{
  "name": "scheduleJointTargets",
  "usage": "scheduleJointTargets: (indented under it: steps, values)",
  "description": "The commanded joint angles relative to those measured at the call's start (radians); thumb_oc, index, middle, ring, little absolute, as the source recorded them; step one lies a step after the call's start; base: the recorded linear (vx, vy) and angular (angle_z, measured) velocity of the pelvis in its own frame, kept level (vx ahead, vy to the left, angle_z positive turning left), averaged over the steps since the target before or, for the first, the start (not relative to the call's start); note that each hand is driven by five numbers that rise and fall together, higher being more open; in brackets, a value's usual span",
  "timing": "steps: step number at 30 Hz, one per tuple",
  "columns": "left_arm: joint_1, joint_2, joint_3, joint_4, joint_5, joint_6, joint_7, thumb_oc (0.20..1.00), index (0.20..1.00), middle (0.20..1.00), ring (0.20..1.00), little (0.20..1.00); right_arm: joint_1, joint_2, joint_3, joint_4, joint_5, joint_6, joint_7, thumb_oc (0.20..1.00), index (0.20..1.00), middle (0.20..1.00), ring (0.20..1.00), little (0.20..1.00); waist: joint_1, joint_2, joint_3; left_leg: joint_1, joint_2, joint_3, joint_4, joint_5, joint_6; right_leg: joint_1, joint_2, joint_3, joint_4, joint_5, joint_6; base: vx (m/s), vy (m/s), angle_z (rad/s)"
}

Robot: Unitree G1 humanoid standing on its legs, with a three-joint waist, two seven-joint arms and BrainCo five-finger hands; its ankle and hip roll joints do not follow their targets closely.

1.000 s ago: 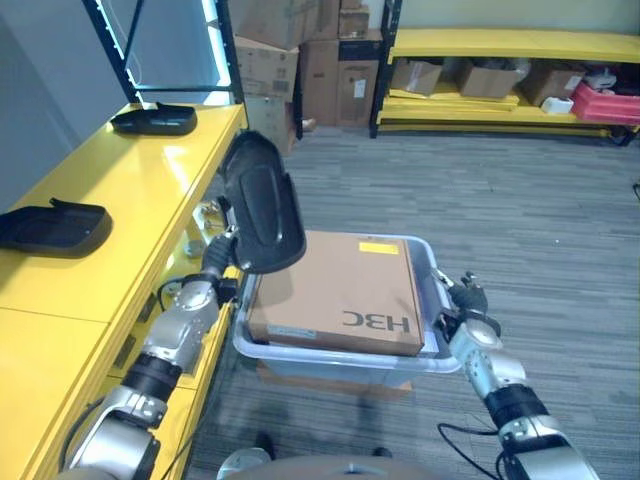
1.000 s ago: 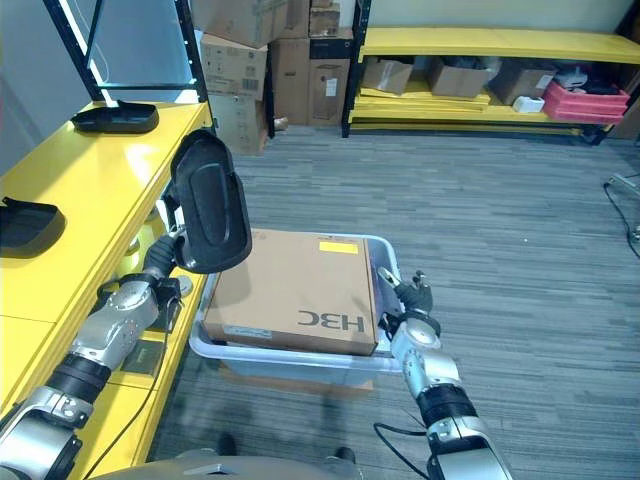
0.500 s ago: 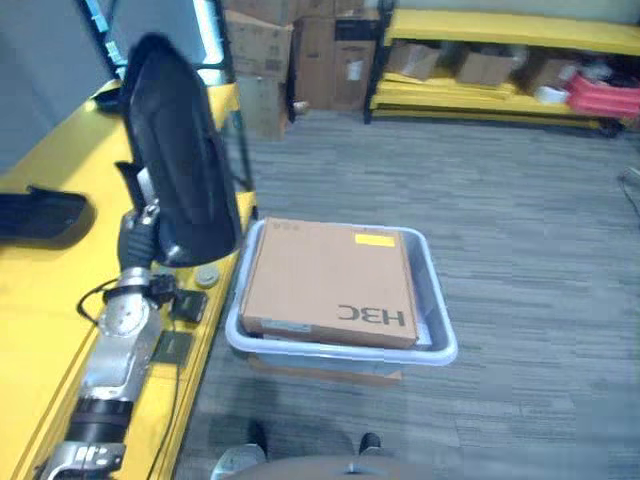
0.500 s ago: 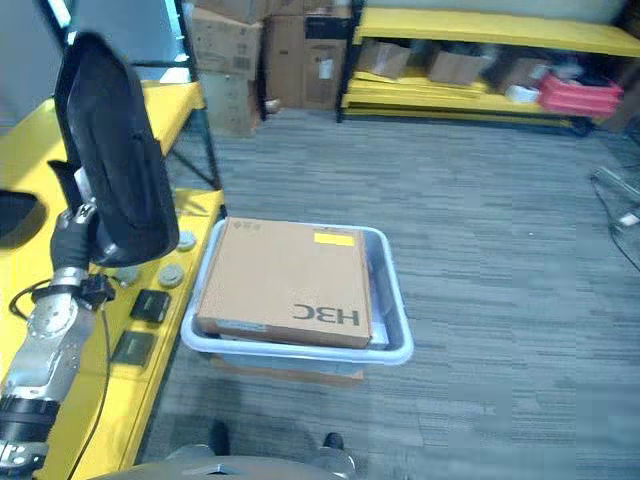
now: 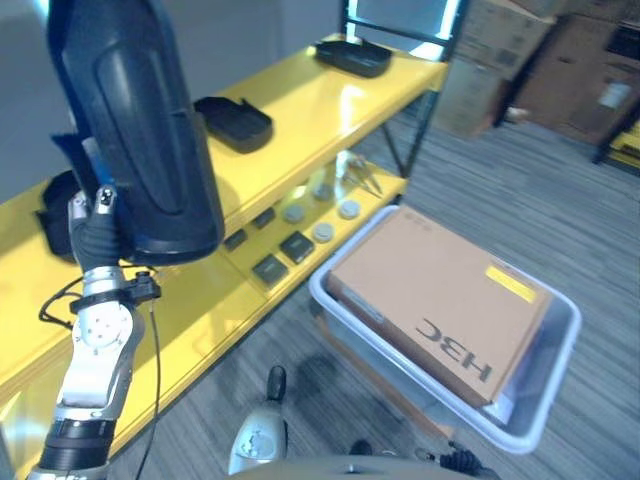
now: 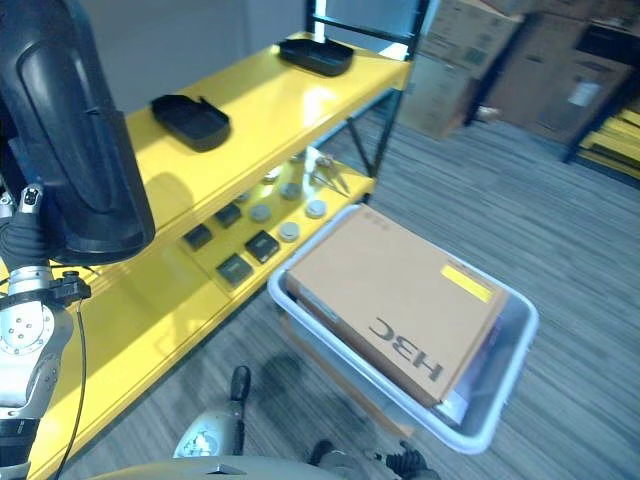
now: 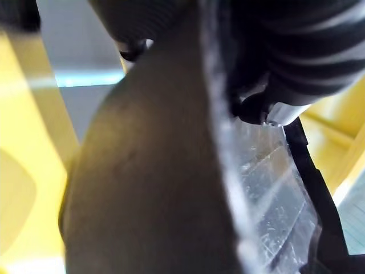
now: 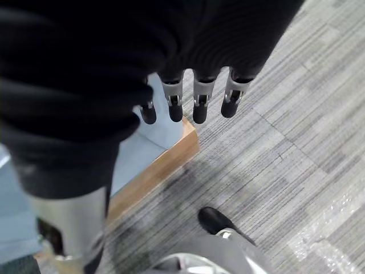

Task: Move parts from the plastic box to the shelf.

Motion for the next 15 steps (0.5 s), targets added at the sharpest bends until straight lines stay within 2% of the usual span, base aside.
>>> scheduleJointTargets:
  steps: [1, 2, 3, 5, 6, 8, 11, 12, 13, 14, 15]
  values:
    - [-0.041, 0.030, 0.087, -0.028, 0.086, -0.041, 0.096, 0.200, 0.200, 0.200, 0.200, 0.200, -0.026, 0.017, 0.011, -0.012, -0.077, 0.010, 0.049, 1.000, 1.000, 1.000, 1.000, 1.000, -0.032, -0.054, 0.013, -0.009, 0.011, 0.008, 0.007, 0.210, -0.057, -0.010, -0.005, 0.055, -0.100, 0.081, 0.111, -0.04, 0.066, 0.81]
    - [-0.032, 0.025, 0.094, -0.024, 0.087, -0.032, 0.104, 0.200, 0.200, 0.200, 0.200, 0.200, -0.029, 0.016, 0.019, -0.010, -0.085, 0.013, 0.053, 1.000, 1.000, 1.000, 1.000, 1.000, -0.032, -0.057, 0.010, 0.005, 0.011, 0.014, 0.015, 0.182, -0.067, -0.001, -0.012, 0.053, -0.104, 0.068, 0.117, -0.02, 0.070, 0.82]
    - [-0.028, 0.022, 0.099, -0.022, 0.090, -0.024, 0.109, 0.200, 0.200, 0.200, 0.200, 0.200, -0.031, 0.016, 0.027, -0.009, -0.096, 0.020, 0.062, 1.000, 1.000, 1.000, 1.000, 1.000, -0.032, -0.057, 0.010, 0.010, 0.016, 0.035, 0.019, 0.178, -0.068, -0.001, -0.017, 0.040, -0.104, 0.068, 0.116, 0.00, 0.092, 0.94]
    - [-0.021, 0.021, 0.113, -0.018, 0.094, -0.006, 0.117, 0.200, 0.200, 0.200, 0.200, 0.200, -0.033, 0.019, 0.044, -0.009, -0.120, 0.035, 0.067, 1.000, 1.000, 1.000, 1.000, 1.000, -0.039, -0.053, 0.006, 0.021, 0.032, 0.092, 0.027, 0.182, -0.073, 0.007, -0.026, -0.002, -0.102, 0.062, 0.114, -0.03, 0.111, 0.93]
    - [-0.019, 0.016, 0.116, -0.015, 0.091, -0.010, 0.090, 0.200, 0.200, 0.200, 0.200, 0.200, -0.040, 0.026, 0.055, -0.002, -0.103, 0.050, 0.056, 1.000, 1.000, 1.000, 1.000, 1.000, -0.039, -0.051, 0.002, 0.037, 0.039, 0.146, 0.017, 0.182, -0.072, 0.014, -0.036, -0.040, -0.098, 0.063, 0.116, 0.00, 0.130, 1.27]
    - [-0.015, 0.019, 0.109, -0.014, 0.087, -0.002, 0.079, 0.200, 0.200, 0.200, 0.200, 0.200, -0.053, 0.029, 0.068, 0.003, -0.107, 0.069, 0.063, 1.000, 1.000, 1.000, 1.000, 1.000, -0.036, -0.045, -0.004, 0.057, 0.039, 0.191, -0.012, 0.192, -0.071, 0.024, -0.043, -0.073, -0.088, 0.060, 0.119, 0.04, 0.156, 1.17]
    - [-0.002, 0.023, 0.106, -0.009, 0.099, 0.008, 0.082, 0.200, 0.200, 0.200, 0.200, 0.200, -0.075, 0.029, 0.084, 0.009, -0.125, 0.091, 0.080, 1.000, 1.000, 1.000, 1.000, 1.000, -0.017, -0.040, -0.008, 0.066, 0.023, 0.188, -0.034, 0.198, -0.065, 0.039, -0.048, -0.085, -0.067, 0.043, 0.115, 0.11, 0.191, 1.30]
    - [0.019, 0.028, 0.116, -0.008, 0.094, 0.015, 0.071, 0.200, 0.200, 0.200, 0.200, 0.200, -0.092, 0.028, 0.095, 0.013, -0.147, 0.099, 0.095, 1.000, 1.000, 1.000, 1.000, 1.000, 0.007, -0.040, -0.012, 0.073, -0.005, 0.151, -0.040, 0.183, -0.052, 0.048, -0.053, -0.078, -0.056, 0.030, 0.115, 0.16, 0.233, 1.23]
    - [0.027, 0.030, 0.120, -0.006, 0.092, 0.015, 0.067, 0.200, 0.200, 0.200, 0.200, 0.200, -0.097, 0.027, 0.097, 0.012, -0.151, 0.102, 0.101, 1.000, 1.000, 1.000, 1.000, 1.000, 0.015, -0.040, -0.013, 0.076, -0.014, 0.140, -0.041, 0.178, -0.047, 0.052, -0.055, -0.075, -0.054, 0.027, 0.115, 0.28, 0.346, 0.88]
    - [0.064, 0.030, 0.144, -0.005, 0.084, 0.016, 0.046, 0.200, 0.200, 0.200, 0.200, 0.200, -0.110, 0.025, 0.107, 0.003, -0.155, 0.113, 0.114, 1.000, 1.000, 1.000, 1.000, 1.000, 0.043, -0.045, -0.021, 0.091, -0.051, 0.106, -0.040, 0.145, -0.025, 0.065, -0.069, -0.072, -0.041, 0.013, 0.120, 0.21, 0.235, 0.23]
    - [0.067, 0.030, 0.146, -0.005, 0.082, 0.015, 0.043, 0.200, 0.200, 0.200, 0.200, 0.200, -0.110, 0.026, 0.109, 0.001, -0.152, 0.115, 0.112, 1.000, 1.000, 1.000, 1.000, 1.000, 0.044, -0.046, -0.022, 0.093, -0.054, 0.104, -0.039, 0.141, -0.022, 0.066, -0.072, -0.072, -0.038, 0.012, 0.121, 0.21, 0.233, 0.08]
